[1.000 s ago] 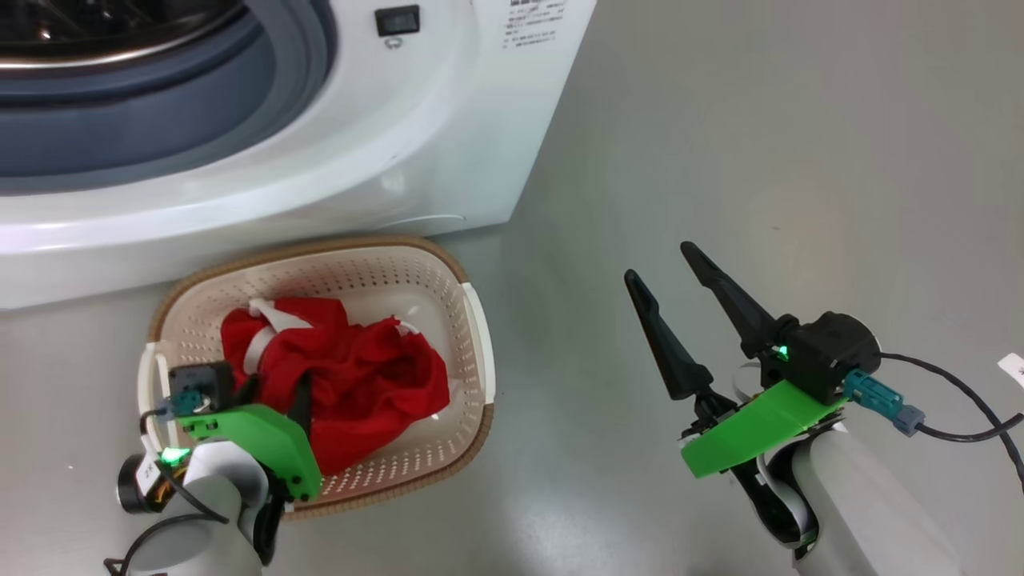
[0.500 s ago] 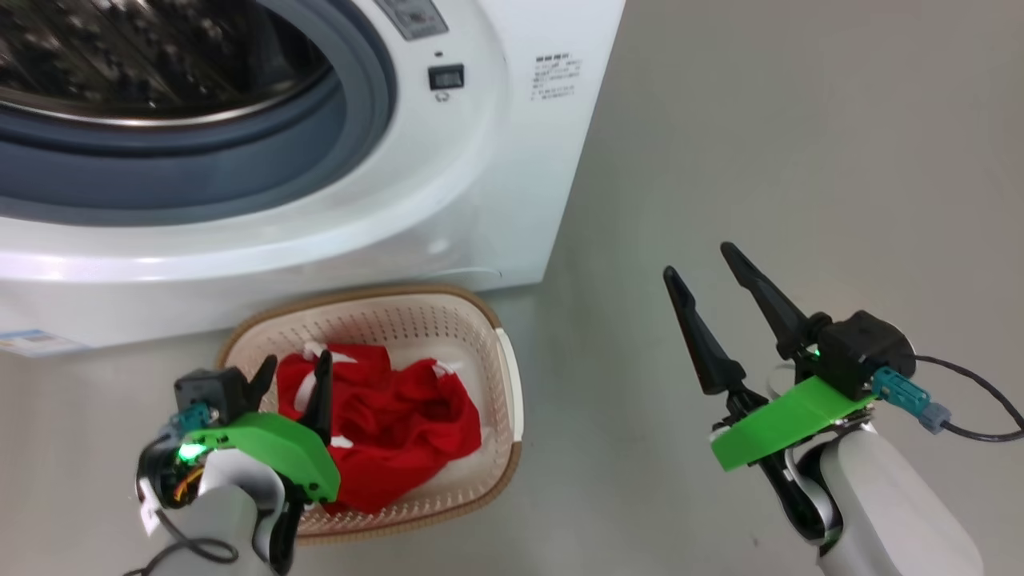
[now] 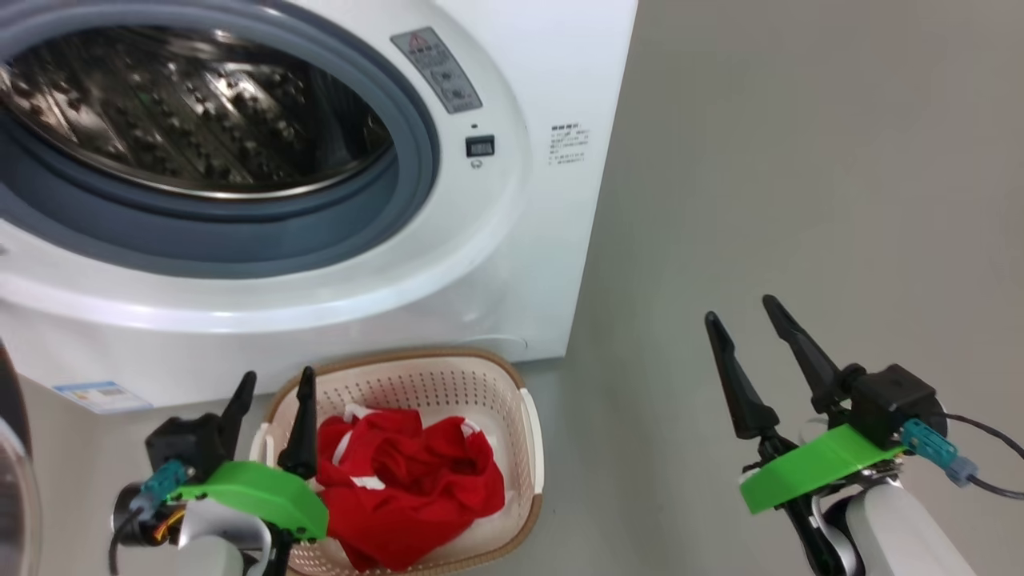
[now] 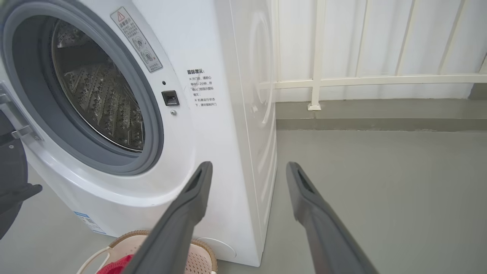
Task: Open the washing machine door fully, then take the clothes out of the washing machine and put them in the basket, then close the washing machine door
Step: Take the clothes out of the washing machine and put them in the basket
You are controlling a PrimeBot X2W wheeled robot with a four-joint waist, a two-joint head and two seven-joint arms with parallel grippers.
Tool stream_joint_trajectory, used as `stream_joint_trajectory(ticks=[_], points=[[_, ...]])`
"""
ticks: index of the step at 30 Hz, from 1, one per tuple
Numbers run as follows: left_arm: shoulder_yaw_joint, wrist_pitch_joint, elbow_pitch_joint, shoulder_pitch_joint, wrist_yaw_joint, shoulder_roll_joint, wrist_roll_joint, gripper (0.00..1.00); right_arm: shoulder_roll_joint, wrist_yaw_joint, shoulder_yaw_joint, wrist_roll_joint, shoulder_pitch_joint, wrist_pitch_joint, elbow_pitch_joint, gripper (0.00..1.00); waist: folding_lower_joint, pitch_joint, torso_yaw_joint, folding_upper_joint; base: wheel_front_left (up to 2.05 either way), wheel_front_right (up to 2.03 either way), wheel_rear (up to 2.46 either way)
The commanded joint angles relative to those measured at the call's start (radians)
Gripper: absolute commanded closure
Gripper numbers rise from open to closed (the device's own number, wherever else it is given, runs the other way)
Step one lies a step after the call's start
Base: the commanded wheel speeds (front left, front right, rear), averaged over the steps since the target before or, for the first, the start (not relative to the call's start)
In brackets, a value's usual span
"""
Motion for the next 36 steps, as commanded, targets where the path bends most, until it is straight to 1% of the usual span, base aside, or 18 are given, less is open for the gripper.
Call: stream_joint_trajectory(ticks=[1,4,7,15,24,36], points=[[0.047,-0.012,-0.068,0.027,0.011,0.02,0.016,0.0,0.005,0.003,0.007,-0.021,0.015,-0.006,-0.038,0.0,0.0,-0.047,0.007,0.0,0.0,0.0,0.0],[0.091,-0.012,-0.156,0.073,0.008,0.009,0.002,0.0,0.007,0.003,-0.007,-0.027,0.039,-0.006,-0.053,0.0,0.0,-0.074,0.004,0.0,0.0,0.0,0.0],[0.109,-0.012,-0.219,0.118,0.003,0.002,0.017,0.0,0.006,0.003,-0.01,-0.042,0.06,-0.006,-0.068,0.0,0.0,-0.1,0.003,0.0,0.0,0.0,0.0],[0.136,-0.012,-0.324,0.191,0.0,-0.006,0.062,0.0,0.004,0.003,-0.017,-0.053,0.089,-0.006,-0.097,0.0,0.0,-0.134,-0.002,0.0,0.0,0.0,0.0],[0.152,-0.012,-0.38,0.281,-0.012,-0.012,0.045,0.0,0.0,0.003,-0.028,-0.046,0.141,-0.006,-0.125,0.0,0.0,-0.189,-0.001,0.0,0.0,0.0,0.0],[0.134,-0.012,-0.412,0.331,0.003,-0.014,0.06,0.0,-0.011,0.003,-0.032,-0.048,0.169,-0.006,-0.141,0.0,0.0,-0.214,0.004,0.0,0.0,0.0,0.0]])
